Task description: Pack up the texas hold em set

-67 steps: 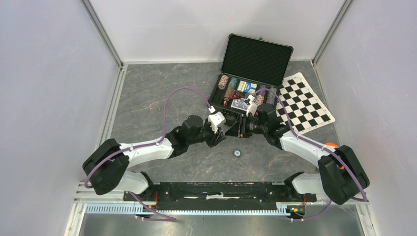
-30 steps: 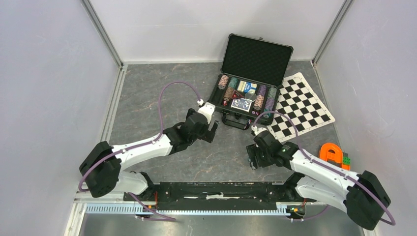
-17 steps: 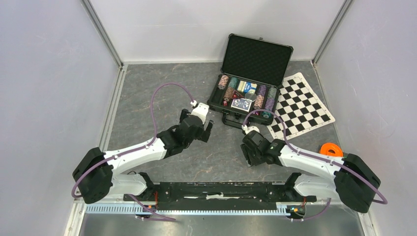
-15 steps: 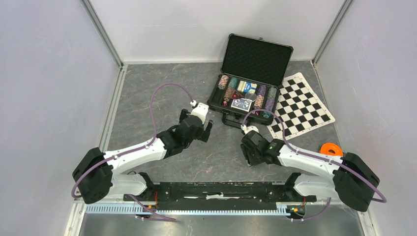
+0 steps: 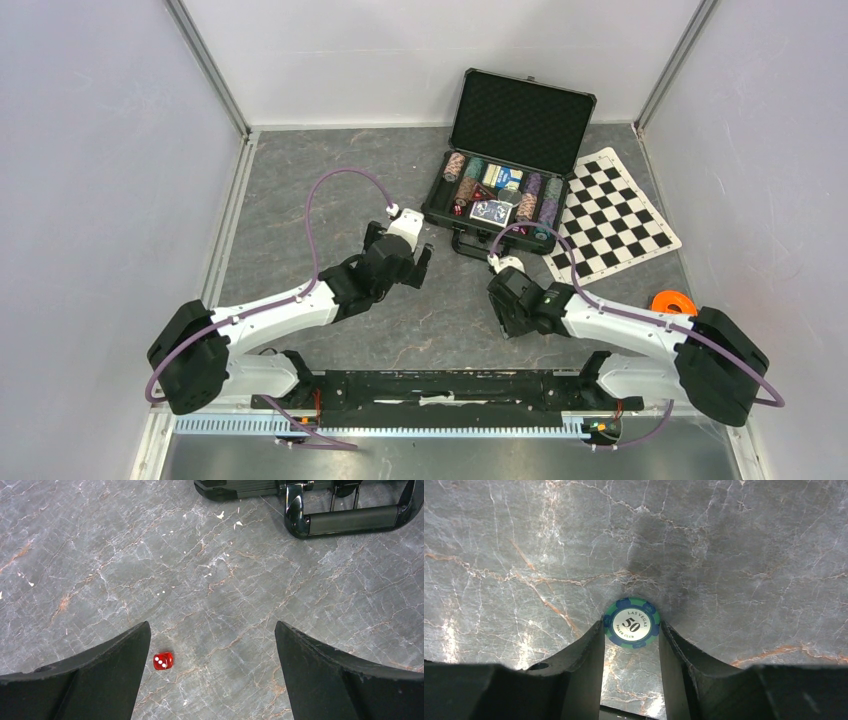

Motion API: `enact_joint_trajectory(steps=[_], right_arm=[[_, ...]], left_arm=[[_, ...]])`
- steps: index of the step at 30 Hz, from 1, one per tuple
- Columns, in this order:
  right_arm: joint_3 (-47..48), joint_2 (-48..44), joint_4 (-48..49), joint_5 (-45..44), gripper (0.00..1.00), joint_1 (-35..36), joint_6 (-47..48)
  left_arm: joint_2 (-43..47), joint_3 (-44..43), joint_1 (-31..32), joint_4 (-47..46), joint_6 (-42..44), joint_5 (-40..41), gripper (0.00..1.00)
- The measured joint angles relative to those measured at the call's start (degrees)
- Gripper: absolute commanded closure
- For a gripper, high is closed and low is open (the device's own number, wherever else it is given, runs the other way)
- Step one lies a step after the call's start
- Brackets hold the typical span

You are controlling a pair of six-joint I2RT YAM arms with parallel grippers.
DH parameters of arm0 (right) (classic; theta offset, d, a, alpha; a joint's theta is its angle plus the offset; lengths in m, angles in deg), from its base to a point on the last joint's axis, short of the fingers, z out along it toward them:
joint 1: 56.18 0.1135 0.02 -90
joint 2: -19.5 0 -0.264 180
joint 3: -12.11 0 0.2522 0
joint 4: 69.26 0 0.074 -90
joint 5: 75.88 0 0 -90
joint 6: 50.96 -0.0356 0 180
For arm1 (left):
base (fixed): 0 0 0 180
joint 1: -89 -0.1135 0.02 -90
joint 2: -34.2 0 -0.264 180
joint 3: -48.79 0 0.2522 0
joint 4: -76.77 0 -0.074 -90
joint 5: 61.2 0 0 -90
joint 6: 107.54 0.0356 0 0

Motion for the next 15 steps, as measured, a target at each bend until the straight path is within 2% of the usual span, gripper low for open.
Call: enact_joint_trajectory(steps=[4, 10, 15], right_arm=[[0.1, -1.5, -1.0, 0.0, 0.64, 0.8, 0.0], [0.1, -8.5, -0.4, -1.7, 0.65, 1.1, 0.0], [0.1, -10.6, 1.4, -2.8, 0.66, 1.1, 0.1]], left_arm=[[0.0, 0.0, 0.0, 0.0, 0.0, 0.0, 0.00], [0.0, 0.0, 0.0, 0.0, 0.0, -1.0, 0.00], [-0.7, -0.5, -0.1, 0.1, -2.0, -9.2, 0.00]])
